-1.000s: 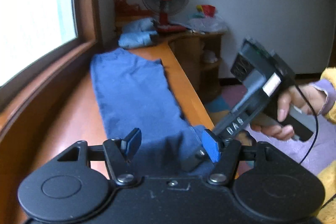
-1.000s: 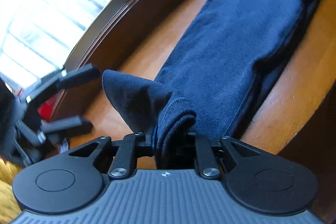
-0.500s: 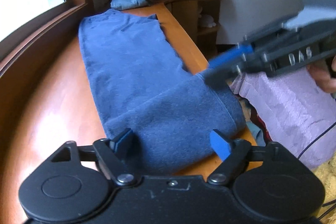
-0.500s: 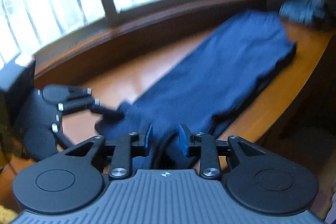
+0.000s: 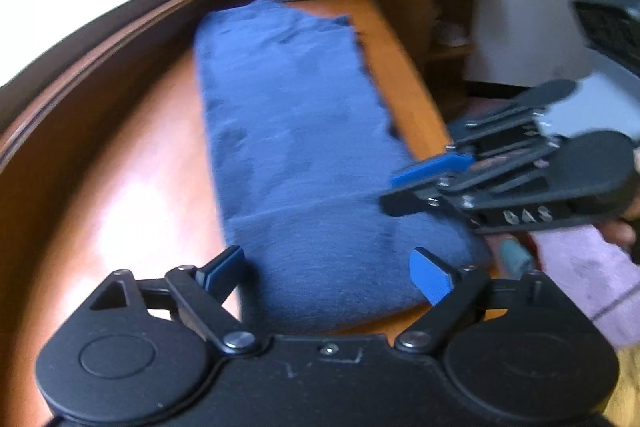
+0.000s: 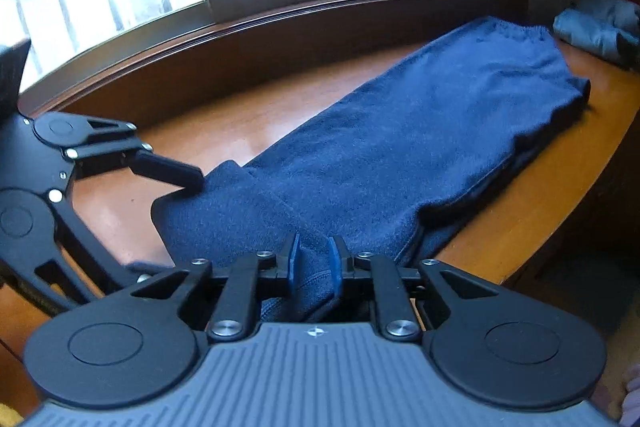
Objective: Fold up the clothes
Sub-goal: 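Lift the gripped end with the right gripper and lay it over the strip, then open the right gripper and move it back to the folded end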
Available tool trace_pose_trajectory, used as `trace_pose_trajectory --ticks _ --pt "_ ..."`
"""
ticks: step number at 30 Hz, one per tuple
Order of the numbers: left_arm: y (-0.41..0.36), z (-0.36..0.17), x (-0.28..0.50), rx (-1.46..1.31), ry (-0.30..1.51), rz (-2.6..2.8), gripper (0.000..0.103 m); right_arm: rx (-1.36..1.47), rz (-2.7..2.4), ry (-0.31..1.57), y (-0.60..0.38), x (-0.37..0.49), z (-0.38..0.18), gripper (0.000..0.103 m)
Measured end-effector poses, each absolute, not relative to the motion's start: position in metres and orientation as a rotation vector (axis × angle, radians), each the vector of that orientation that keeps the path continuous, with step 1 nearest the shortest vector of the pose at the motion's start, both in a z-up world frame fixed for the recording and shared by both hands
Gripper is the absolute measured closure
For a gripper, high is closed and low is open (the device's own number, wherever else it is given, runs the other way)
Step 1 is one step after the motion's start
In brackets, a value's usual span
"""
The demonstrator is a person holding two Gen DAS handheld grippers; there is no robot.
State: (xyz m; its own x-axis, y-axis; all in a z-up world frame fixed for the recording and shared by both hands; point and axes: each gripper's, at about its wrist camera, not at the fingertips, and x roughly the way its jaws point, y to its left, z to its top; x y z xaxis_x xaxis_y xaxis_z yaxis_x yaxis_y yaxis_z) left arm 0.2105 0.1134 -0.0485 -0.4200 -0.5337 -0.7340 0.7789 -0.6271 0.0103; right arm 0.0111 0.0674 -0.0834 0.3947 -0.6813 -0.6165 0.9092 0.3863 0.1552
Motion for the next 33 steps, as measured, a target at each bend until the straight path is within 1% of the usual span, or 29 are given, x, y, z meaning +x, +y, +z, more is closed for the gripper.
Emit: trace_pose_trajectory --ticks 6,9,11,13,14,21,26,31,33 --pt "0.111 -0.043 0.21 0.877 0.571 -1.879 0.008 0.596 -1.092 0.471 0.062 0.011 -0.083 0.083" --pt "0.118 -0.041 0.213 0.875 0.554 -1.851 0.009 0.575 -1.13 0.473 0.066 0.01 -0.076 0.072" --pt "0.122 -0.038 0.215 0.869 0.534 -1.828 0.009 0.525 -1.163 0.474 0.072 0.009 -0.07 0.068" --pt "0.124 -0.036 0.215 0.856 0.535 -1.816 0.008 0.518 -1.178 0.447 0.077 0.003 -0.065 0.061" --pt "0.126 -0.034 0.217 0.849 0.54 -1.814 0.009 0.515 -1.186 0.434 0.079 0.001 -0.062 0.06" --pt "0.131 -0.031 0.225 0.824 0.535 -1.783 0.009 0.443 -1.18 0.389 0.101 -0.004 -0.055 0.059" --pt "0.136 -0.03 0.237 0.823 0.495 -1.753 0.008 0.436 -1.062 0.349 0.116 0.008 -0.065 0.058" --pt "0.136 -0.036 0.252 0.83 0.492 -1.742 0.009 0.397 -1.049 0.441 0.112 0.033 -0.089 0.058" --pt "0.135 -0.037 0.253 0.832 0.495 -1.761 0.009 0.394 -1.061 0.455 0.11 0.033 -0.092 0.061"
